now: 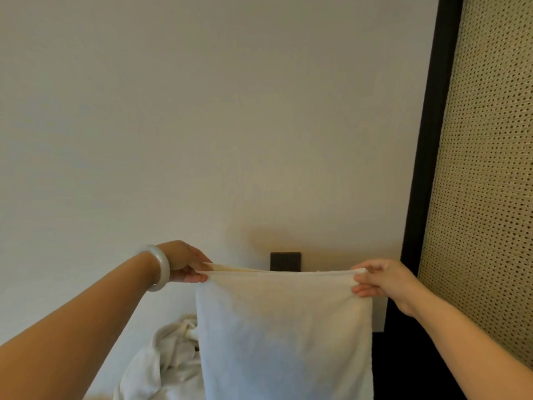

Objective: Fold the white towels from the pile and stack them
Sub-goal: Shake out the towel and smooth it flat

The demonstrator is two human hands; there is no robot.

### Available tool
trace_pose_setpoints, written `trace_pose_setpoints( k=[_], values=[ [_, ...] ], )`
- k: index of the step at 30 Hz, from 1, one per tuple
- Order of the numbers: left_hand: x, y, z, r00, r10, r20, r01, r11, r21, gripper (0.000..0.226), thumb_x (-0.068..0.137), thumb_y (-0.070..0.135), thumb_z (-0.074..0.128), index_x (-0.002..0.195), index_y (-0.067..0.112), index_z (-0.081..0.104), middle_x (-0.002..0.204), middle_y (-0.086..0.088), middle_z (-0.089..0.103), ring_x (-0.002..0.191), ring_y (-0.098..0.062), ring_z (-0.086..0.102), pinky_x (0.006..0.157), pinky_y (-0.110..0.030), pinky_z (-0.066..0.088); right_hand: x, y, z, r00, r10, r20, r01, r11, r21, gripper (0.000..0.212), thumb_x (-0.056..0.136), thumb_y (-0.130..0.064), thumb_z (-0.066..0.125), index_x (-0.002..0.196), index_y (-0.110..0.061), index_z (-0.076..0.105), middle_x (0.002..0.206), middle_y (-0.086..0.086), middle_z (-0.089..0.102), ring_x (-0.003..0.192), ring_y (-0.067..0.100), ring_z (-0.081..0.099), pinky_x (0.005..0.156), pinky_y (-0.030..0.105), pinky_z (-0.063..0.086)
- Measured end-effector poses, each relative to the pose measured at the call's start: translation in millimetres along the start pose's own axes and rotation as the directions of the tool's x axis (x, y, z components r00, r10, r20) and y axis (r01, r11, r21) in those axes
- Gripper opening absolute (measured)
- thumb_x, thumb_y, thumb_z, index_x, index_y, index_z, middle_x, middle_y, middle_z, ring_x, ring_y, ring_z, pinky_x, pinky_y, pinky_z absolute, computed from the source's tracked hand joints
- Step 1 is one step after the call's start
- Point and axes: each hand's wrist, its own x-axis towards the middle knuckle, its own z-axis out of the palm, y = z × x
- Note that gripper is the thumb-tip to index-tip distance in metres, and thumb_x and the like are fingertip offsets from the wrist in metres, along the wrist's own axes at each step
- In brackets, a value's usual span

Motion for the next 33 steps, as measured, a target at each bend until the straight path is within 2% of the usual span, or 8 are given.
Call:
trace_pose_setpoints(
  k=[3, 6, 9, 12, 18, 23, 28, 33],
  values=[
    [-0.2, -7.4, 14.7, 0.999, 0.026, -0.04, -0.031, 0.991, -0.129, 0.016, 0.079, -0.022, 0.063, 0.089, -0.013, 0.07, 0.091, -0.027, 0.07, 0.077, -0.033, 0.072, 0.059, -0.032, 0.062, 0.1, 12.0, 6.1, 0.998, 0.043, -0.034, -0.041, 0.998, 0.054, 0.019, 0.086, 0.01, 0.065, 0.105, 0.007, 0.066, 0.09, 0.026, 0.071, 0.074, 0.031, 0.072, 0.062, 0.028, 0.062],
    [-5.9, 6.9, 24.4, 0.971, 0.202, -0.128, -0.223, 0.96, -0.172, 0.013, 0.077, -0.02, 0.066, 0.087, -0.012, 0.067, 0.089, -0.024, 0.069, 0.079, -0.031, 0.07, 0.057, -0.026, 0.06, -4.1, 3.8, 0.1, 0.995, -0.031, -0.099, 0.046, 0.987, 0.152, 0.016, 0.086, 0.015, 0.062, 0.1, 0.009, 0.064, 0.098, 0.026, 0.065, 0.071, 0.03, 0.072, 0.062, 0.025, 0.061],
    [-20.7, 21.3, 25.8, 0.913, 0.372, -0.17, -0.391, 0.916, -0.091, 0.01, 0.078, -0.015, 0.069, 0.082, -0.006, 0.069, 0.085, -0.018, 0.07, 0.08, -0.025, 0.069, 0.064, -0.02, 0.059, -19.5, -9.2, -14.8, 0.976, -0.158, -0.149, 0.184, 0.966, 0.181, 0.014, 0.085, 0.015, 0.062, 0.092, 0.003, 0.063, 0.089, 0.024, 0.067, 0.064, 0.023, 0.074, 0.06, 0.022, 0.06],
    [-37.2, -6.2, 25.3, 0.885, 0.459, -0.08, -0.452, 0.888, 0.085, 0.009, 0.076, -0.007, 0.075, 0.076, 0.002, 0.074, 0.077, -0.012, 0.073, 0.075, -0.019, 0.071, 0.065, -0.015, 0.055, -45.7, 11.0, -27.7, 0.978, -0.177, -0.108, 0.181, 0.983, 0.029, 0.012, 0.082, 0.008, 0.069, 0.092, 0.001, 0.067, 0.082, 0.02, 0.074, 0.073, 0.028, 0.075, 0.063, 0.024, 0.06],
    [-41.3, -168.0, 85.1, 0.98, 0.198, 0.016, -0.176, 0.83, 0.528, 0.007, 0.079, 0.008, 0.076, 0.076, 0.014, 0.076, 0.074, -0.002, 0.069, 0.079, -0.017, 0.067, 0.066, -0.014, 0.045, -94.9, 148.9, -14.0, 0.993, 0.115, -0.02, -0.113, 0.914, -0.39, 0.016, 0.079, 0.007, 0.074, 0.08, -0.01, 0.075, 0.085, 0.006, 0.075, 0.083, 0.018, 0.071, 0.073, 0.023, 0.056],
    [-57.4, -271.9, 128.8, 0.987, 0.034, 0.156, -0.123, 0.787, 0.605, 0.018, 0.081, 0.013, 0.069, 0.076, 0.029, 0.066, 0.097, 0.007, 0.059, 0.089, -0.006, 0.057, 0.074, -0.011, 0.037, -142.0, 239.9, 0.0, 0.971, 0.232, 0.05, -0.143, 0.74, -0.657, 0.023, 0.08, -0.005, 0.075, 0.077, -0.026, 0.067, 0.11, -0.02, 0.058, 0.11, -0.001, 0.052, 0.102, 0.024, 0.041],
    [-65.9, -300.7, 124.5, 0.964, -0.008, 0.266, -0.169, 0.755, 0.634, 0.014, 0.083, 0.026, 0.073, 0.077, 0.038, 0.07, 0.101, 0.009, 0.054, 0.086, -0.006, 0.059, 0.075, -0.011, 0.042, -162.9, 258.3, -13.7, 0.964, 0.266, 0.031, -0.169, 0.696, -0.698, 0.046, 0.084, 0.007, 0.063, 0.079, -0.038, 0.069, 0.115, -0.029, 0.052, 0.113, -0.004, 0.044, 0.104, 0.023, 0.036],
    [-46.9, -304.6, 119.1, 0.988, -0.009, -0.157, 0.065, 0.934, 0.352, 0.013, 0.096, 0.022, 0.059, 0.089, 0.021, 0.069, 0.086, -0.002, 0.069, 0.07, -0.015, 0.068, 0.067, -0.032, 0.058, -147.6, 245.4, -4.0, 0.915, 0.184, -0.358, -0.364, 0.761, -0.537, 0.034, 0.089, 0.006, 0.053, 0.081, -0.025, 0.065, 0.093, -0.004, 0.065, 0.092, 0.014, 0.062, 0.077, 0.029, 0.047]
  ],
)
